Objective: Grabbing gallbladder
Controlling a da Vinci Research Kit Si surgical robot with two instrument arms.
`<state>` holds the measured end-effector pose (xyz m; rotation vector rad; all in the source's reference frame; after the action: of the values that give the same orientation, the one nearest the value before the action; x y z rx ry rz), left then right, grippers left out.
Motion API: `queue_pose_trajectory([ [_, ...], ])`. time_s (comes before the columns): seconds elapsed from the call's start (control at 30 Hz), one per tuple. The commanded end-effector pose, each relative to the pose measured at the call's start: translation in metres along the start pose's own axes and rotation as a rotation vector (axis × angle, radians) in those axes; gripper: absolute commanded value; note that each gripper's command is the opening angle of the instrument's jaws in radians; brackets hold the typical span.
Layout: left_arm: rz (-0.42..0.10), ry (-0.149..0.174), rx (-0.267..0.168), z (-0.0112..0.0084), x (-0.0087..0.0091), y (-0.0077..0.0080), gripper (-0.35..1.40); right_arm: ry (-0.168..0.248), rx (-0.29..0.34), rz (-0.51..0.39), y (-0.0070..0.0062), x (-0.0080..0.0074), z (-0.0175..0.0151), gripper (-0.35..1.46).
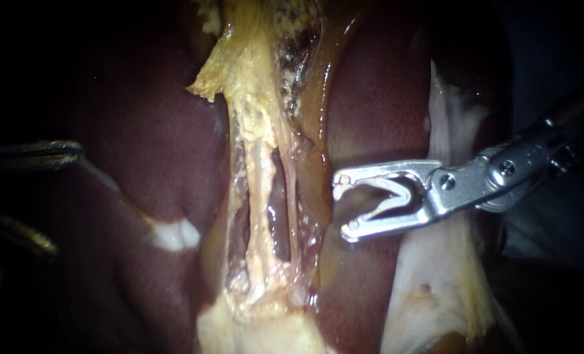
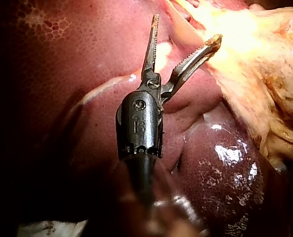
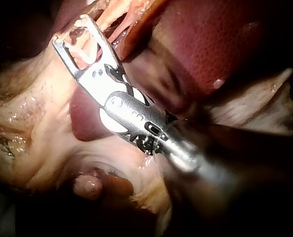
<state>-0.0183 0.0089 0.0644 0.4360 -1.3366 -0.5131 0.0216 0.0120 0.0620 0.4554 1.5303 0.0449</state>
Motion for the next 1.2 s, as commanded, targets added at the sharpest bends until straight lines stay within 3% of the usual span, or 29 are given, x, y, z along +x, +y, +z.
queue_pose_trajectory([
  [0.03,0.0,0.0,0.0,0.0,0.0,0.0,0.86,0.0,0.0,0.0,0.0,0.0001,0.0,0.36],
  [0.43,0.003,-0.001,-0.004,0.0001,-0.0006,-0.0003,0.86,0.001,0.003,0.002,-0.0001,0.0004,-0.0003,0.42],
  [0.53,-0.045,-0.006,-0.057,0.0003,-0.0009,-0.0002,0.88,0.001,0.003,0.001,-0.0001,0.0004,-0.0003,0.42],
  [0.7,-0.192,-0.011,-0.147,0.0008,-0.0013,0.0004,0.88,0.002,0.003,0.001,-0.0001,0.0004,-0.0003,0.42],
  [0.83,-0.288,-0.001,-0.205,0.0017,-0.0021,0.001,0.86,0.002,0.004,0.001,-0.0003,0.0006,-0.0002,0.42],
  [1.0,-0.445,-0.007,-0.283,0.0036,-0.0031,0.0014,0.81,0.002,0.005,0.001,-0.0004,0.0007,-0.0002,0.42],
  [1.2,-0.493,-0.001,-0.346,0.0063,-0.0037,0.0023,0.78,0.002,0.005,0.001,-0.0004,0.0007,-0.0002,0.42],
])
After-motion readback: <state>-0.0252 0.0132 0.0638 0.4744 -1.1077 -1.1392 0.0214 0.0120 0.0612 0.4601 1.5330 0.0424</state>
